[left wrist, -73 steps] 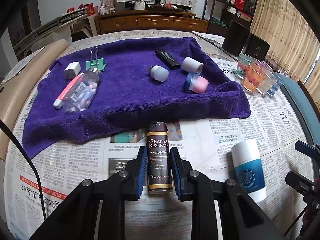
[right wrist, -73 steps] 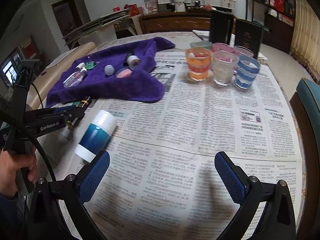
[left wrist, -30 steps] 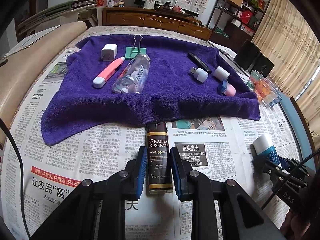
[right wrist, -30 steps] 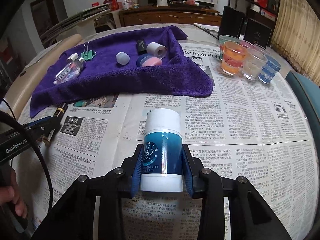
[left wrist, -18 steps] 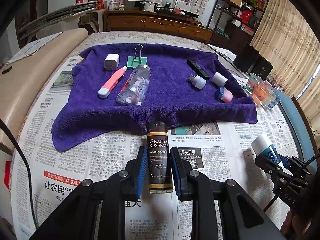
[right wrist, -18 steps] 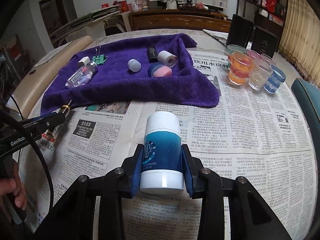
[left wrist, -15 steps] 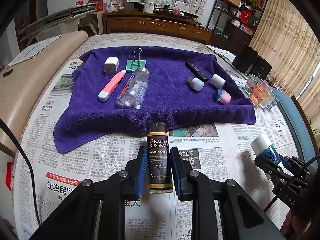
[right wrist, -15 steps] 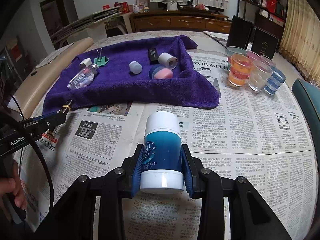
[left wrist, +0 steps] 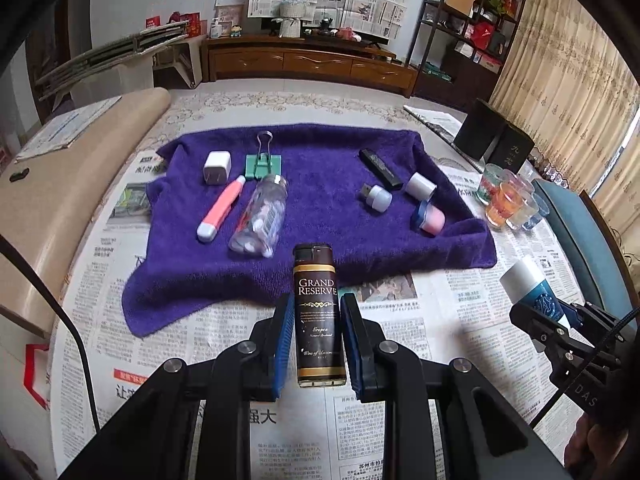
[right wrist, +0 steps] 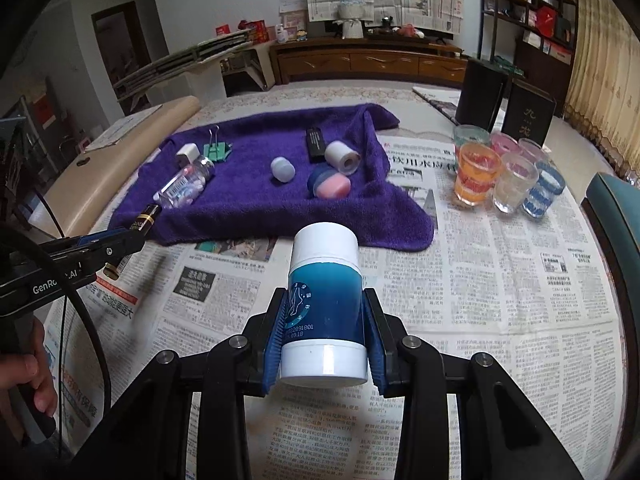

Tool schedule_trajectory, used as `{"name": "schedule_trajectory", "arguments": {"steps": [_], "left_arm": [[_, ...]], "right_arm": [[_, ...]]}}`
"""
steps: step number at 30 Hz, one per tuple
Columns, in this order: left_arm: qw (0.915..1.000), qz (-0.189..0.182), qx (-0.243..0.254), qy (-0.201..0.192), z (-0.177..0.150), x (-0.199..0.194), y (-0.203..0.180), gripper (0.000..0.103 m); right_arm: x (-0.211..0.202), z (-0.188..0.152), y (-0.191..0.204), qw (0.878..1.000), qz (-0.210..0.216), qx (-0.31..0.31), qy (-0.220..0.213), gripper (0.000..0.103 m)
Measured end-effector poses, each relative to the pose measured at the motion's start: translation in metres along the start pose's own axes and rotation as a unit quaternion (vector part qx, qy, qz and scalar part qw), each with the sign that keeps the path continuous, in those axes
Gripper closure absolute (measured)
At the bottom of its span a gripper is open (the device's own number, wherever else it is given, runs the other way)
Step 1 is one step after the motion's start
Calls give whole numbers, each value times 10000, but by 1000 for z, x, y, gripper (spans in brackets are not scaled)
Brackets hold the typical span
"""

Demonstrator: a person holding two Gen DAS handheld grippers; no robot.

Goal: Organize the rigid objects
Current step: 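Carry the bottle and blue-and-white stick onto the purple towel and open both tools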

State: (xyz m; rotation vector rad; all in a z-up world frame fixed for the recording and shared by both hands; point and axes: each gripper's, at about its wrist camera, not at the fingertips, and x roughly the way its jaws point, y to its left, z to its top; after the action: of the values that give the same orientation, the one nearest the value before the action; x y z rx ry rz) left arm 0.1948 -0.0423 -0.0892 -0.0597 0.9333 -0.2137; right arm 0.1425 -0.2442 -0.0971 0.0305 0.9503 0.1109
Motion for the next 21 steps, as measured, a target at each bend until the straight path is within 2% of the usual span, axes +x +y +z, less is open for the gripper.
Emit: {"name": "schedule_trajectory", "arguments": {"steps": [5,9,16,21], "left_arm": [[9999,5,18,-104,28,-1,3,80],[10000,8,-10,-91,52,13,10,80],[10000,60,76,14,75,53,13,80],[9996,-163,124,188,81,84,6,80]], "right_arm": [[-1,29,1,9997,192,-74,-150,67],[10,61,4,9989,352,-205,-234,67],[61,121,-2,9979,435,-422,-221,67],[109,154,-10,9980,292,-550,-76,67]]}}
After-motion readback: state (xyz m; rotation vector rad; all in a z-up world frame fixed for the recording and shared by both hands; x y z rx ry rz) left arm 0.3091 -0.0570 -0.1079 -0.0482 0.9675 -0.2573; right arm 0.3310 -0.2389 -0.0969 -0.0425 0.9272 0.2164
